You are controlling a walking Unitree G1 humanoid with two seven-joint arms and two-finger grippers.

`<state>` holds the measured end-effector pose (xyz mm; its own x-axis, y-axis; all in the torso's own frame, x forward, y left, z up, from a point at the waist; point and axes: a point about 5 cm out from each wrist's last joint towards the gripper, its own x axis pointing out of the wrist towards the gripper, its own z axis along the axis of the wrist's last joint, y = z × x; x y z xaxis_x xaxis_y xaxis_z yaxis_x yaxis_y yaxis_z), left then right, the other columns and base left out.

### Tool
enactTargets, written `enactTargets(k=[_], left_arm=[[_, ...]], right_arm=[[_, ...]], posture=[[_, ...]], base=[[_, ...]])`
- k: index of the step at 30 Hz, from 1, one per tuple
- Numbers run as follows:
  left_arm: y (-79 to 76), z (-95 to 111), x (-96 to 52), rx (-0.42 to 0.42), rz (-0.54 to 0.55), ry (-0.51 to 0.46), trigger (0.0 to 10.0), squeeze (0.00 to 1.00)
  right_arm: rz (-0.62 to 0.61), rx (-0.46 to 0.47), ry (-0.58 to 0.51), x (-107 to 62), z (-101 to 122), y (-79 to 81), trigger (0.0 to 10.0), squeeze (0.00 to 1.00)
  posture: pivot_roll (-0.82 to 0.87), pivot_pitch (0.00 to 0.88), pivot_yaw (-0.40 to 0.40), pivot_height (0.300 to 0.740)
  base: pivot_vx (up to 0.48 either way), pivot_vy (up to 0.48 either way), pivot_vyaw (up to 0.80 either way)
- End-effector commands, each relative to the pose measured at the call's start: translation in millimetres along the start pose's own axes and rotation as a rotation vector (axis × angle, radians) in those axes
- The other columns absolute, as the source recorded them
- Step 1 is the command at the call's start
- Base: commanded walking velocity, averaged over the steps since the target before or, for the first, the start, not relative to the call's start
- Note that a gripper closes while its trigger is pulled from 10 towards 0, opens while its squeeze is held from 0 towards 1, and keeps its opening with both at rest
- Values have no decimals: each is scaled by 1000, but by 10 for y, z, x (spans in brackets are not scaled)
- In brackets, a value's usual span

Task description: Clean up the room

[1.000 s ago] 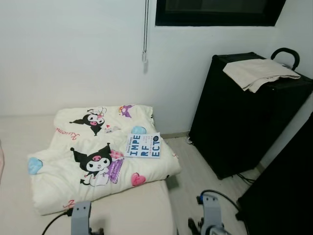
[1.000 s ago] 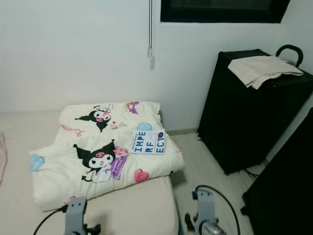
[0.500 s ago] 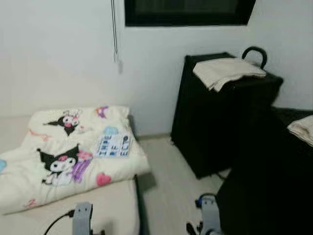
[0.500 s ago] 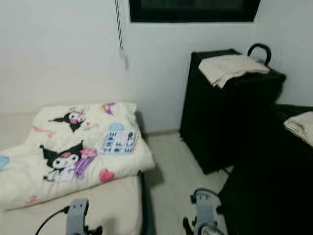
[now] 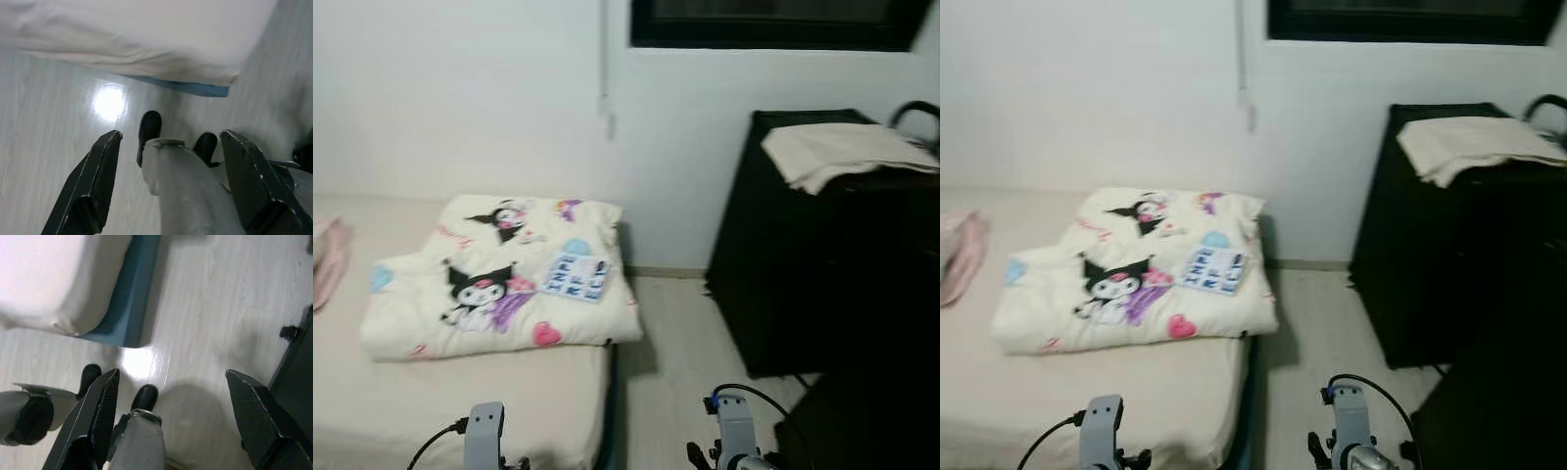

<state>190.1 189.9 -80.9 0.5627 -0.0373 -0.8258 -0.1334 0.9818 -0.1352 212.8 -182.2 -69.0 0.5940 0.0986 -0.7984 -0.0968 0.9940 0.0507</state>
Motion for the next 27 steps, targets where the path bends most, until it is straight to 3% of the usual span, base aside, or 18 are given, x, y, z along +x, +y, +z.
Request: enactTargets(k=[1, 4, 11, 15, 17, 21, 27], left_arm=[[10, -45, -6, -5, 5, 14, 10000, 0], [6, -92, -12, -3, 1, 26, 10000, 0], [24, -100, -15, -6, 8, 28, 10000, 0], [61, -90, -22, -8, 13, 21, 10000, 0], [122, -93, -35, -2, 26, 23, 10000, 0], [196, -76, -50, 3, 43, 20, 10000, 0], [265, 2, -58, -3, 55, 0, 10000, 0]], right_arm=[[-23, 36, -9, -15, 2, -74, 10000, 0], [-49, 67, -19, -29, 30, -155, 10000, 0], [-38, 45, -6, -27, 2, -133, 10000, 0], [-15, 38, 13, -17, -63, -47, 10000, 0], [12, 32, 27, 4, -103, 92, 10000, 0], [34, 14, 51, 18, -160, 220, 10000, 0], [68, -44, 76, 27, -190, 321, 10000, 0]], posture=[[49, 0, -35, 740], [43, 0, -29, 740], [52, 0, -40, 740], [67, 0, -43, 740], [75, 0, -34, 740], [84, 0, -35, 740], [98, 0, -35, 740]], base=[[0, 0, 744], [0, 0, 744], [0, 0, 737], [0, 0, 731], [0, 0, 728], [0, 0, 731], [0, 0, 727]])
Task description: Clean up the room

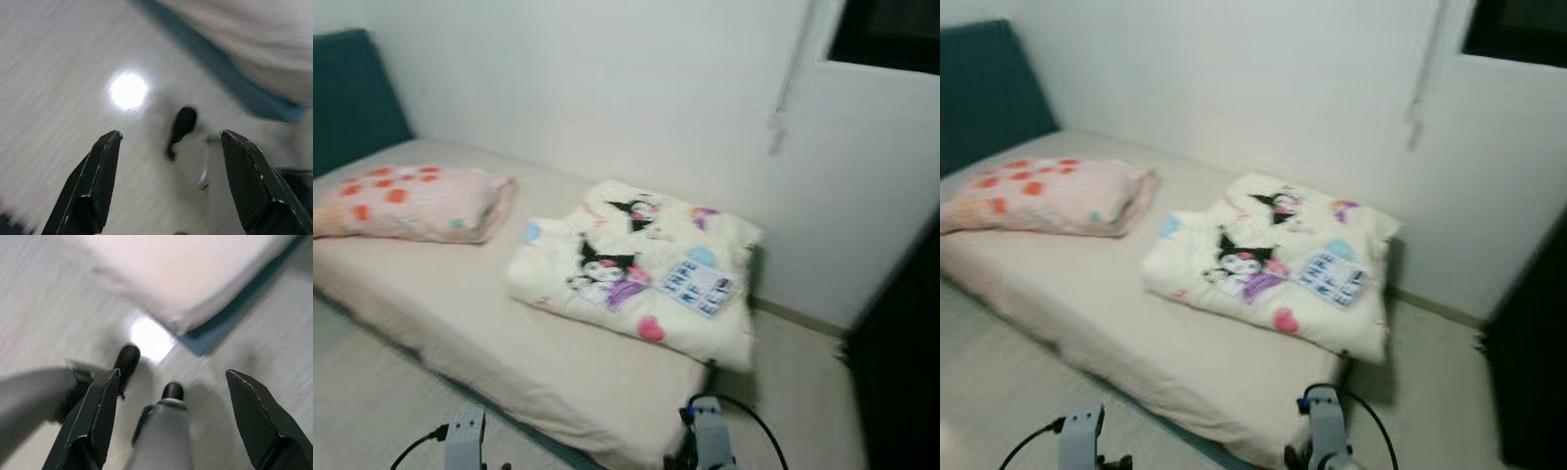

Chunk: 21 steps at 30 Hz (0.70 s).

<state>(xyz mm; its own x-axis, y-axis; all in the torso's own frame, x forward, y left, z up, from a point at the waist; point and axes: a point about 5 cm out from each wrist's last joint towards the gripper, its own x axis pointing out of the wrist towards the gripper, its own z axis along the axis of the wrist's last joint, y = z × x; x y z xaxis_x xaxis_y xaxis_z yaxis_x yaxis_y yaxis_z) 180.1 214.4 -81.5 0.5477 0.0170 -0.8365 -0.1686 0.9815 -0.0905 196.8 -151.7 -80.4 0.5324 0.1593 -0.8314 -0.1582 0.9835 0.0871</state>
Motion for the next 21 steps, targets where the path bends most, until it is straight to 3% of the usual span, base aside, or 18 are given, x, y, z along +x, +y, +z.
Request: enactTargets(k=[1, 4, 9, 14, 21], left_arm=[[19, 74, 4, -6, 3, -16, 10000, 0], [-1, 93, 9, -20, 1, -26, 10000, 0], [-19, 67, 10, -32, -3, -22, 10000, 0], [-28, -16, 5, -35, -2, 5, 10000, 0], [-13, -3, 3, 12, -9, 16, 10000, 0]], right_arm=[[2, -30, 13, 2, 0, 4, 10000, 0], [-16, -75, 25, -7, -3, -51, 10000, 0], [-34, -69, 51, -22, -53, -105, 10000, 0], [-62, -1, 62, -44, -114, -177, 10000, 0], [-52, -25, 81, -42, -143, -149, 10000, 0]], posture=[[103, 0, -53, 740], [121, 0, -72, 740], [112, 0, -68, 740], [107, 0, -62, 740], [67, 0, -41, 740]], base=[[0, 0, 725], [0, 0, 483], [0, -228, 0], [0, -461, 0], [0, -460, 0]])
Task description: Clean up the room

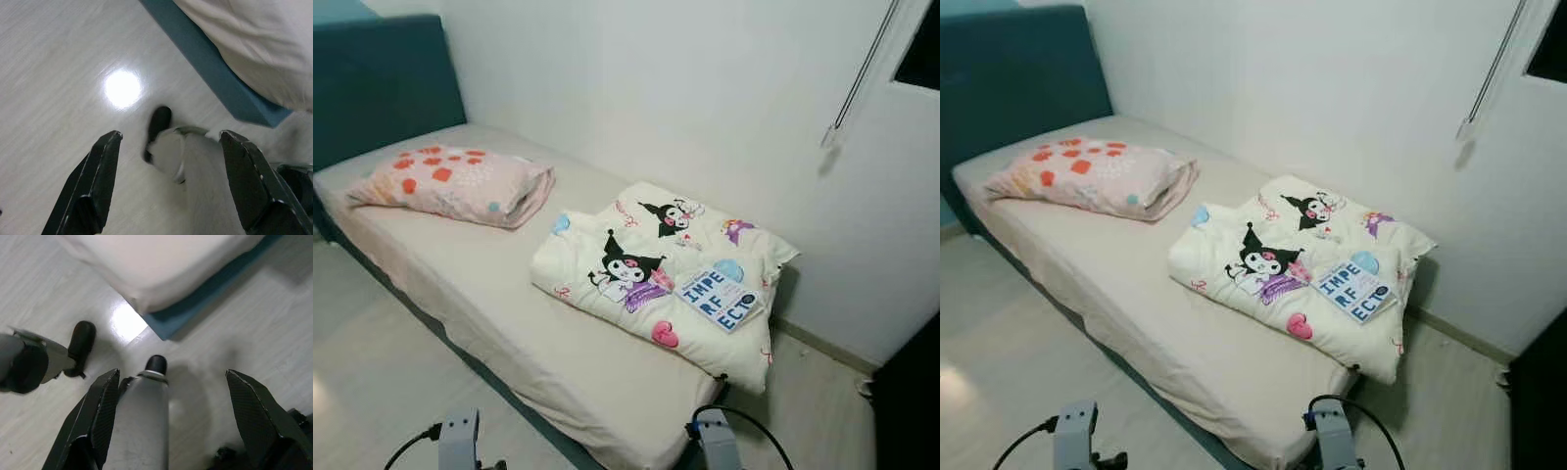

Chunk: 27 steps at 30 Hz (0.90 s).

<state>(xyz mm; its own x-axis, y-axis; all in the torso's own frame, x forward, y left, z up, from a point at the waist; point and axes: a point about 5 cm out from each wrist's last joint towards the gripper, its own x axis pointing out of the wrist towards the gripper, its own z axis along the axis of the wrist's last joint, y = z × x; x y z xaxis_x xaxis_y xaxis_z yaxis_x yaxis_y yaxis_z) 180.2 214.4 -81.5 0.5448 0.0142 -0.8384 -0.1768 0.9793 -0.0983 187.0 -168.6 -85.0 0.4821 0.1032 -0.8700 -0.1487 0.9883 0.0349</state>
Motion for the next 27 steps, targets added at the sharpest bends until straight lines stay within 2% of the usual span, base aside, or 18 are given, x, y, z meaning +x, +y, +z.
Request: enactTargets(k=[1, 4, 7, 9, 10, 22, 27], left_arm=[[-16, 12, 5, 24, -8, 9, 10000, 0], [-24, 49, 10, 18, -11, -2, 10000, 0], [-43, 59, 14, 13, -13, -5, 10000, 0], [-64, 48, 17, 12, -16, -3, 10000, 0], [-68, 39, 17, 13, -17, -2, 10000, 0], [-22, -11, 4, 14, -8, 13, 10000, 0], [-48, 10, 11, 19, -13, 11, 10000, 0]], right_arm=[[-6, 12, 15, -2, -40, -2, 10000, 0], [-5, 38, 22, -4, -77, 5, 10000, 0], [29, 22, 23, 1, -85, 60, 10000, 0], [94, -100, 39, 11, -98, 170, 10000, 0], [117, -126, 43, 14, -99, 206, 10000, 0], [158, -144, 41, 22, -101, 310, 10000, 0], [175, -187, 34, 26, -81, 354, 10000, 0]], posture=[[67, 0, -40, 740], [70, 0, -39, 740], [70, 0, -37, 740], [69, 0, -36, 740], [70, 0, -35, 740], [72, 0, -25, 740], [54, 0, -16, 740]], base=[[0, -461, 0], [0, -460, 0], [0, -461, 0], [0, -461, 788], [0, -461, 781], [0, -461, 776], [0, -461, 769]])
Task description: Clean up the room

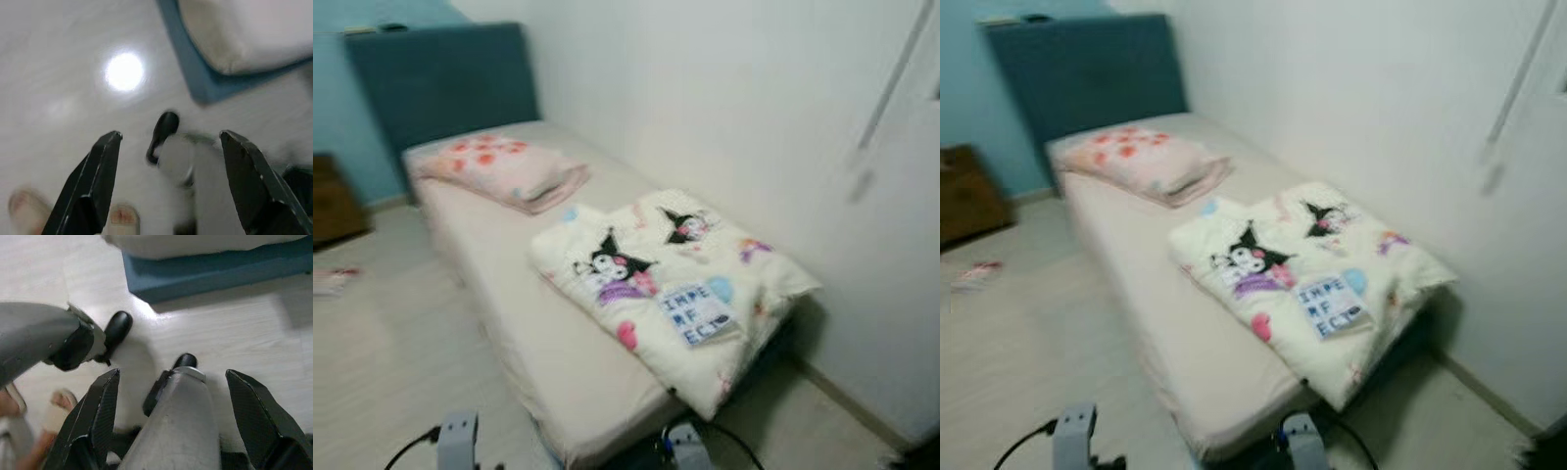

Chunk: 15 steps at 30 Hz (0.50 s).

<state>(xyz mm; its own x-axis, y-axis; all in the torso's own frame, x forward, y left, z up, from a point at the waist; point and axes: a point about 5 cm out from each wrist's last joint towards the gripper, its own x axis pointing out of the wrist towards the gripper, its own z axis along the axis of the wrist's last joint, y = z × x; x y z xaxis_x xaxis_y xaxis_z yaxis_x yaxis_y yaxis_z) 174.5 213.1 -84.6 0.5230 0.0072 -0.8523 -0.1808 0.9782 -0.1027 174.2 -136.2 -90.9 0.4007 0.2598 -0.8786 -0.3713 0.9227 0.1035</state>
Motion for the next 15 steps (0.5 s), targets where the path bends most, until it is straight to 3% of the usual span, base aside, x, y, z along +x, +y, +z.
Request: enactTargets(k=[1, 6, 15], left_arm=[[-53, 80, 16, 26, -12, -16, 10000, 0], [-66, 106, 20, 21, -10, -25, 10000, 0], [-69, 71, 20, 10, -1, -17, 10000, 0]], right_arm=[[2, -19, -8, 6, 28, 14, 10000, 0], [5, -18, -17, 19, 83, 47, 10000, 0], [-2, -22, -14, 15, 72, 33, 10000, 0]], posture=[[54, 0, -16, 740], [49, 0, -16, 740], [38, 0, -11, 740]], base=[[0, -461, 769], [0, -436, 769], [0, 0, 768]])
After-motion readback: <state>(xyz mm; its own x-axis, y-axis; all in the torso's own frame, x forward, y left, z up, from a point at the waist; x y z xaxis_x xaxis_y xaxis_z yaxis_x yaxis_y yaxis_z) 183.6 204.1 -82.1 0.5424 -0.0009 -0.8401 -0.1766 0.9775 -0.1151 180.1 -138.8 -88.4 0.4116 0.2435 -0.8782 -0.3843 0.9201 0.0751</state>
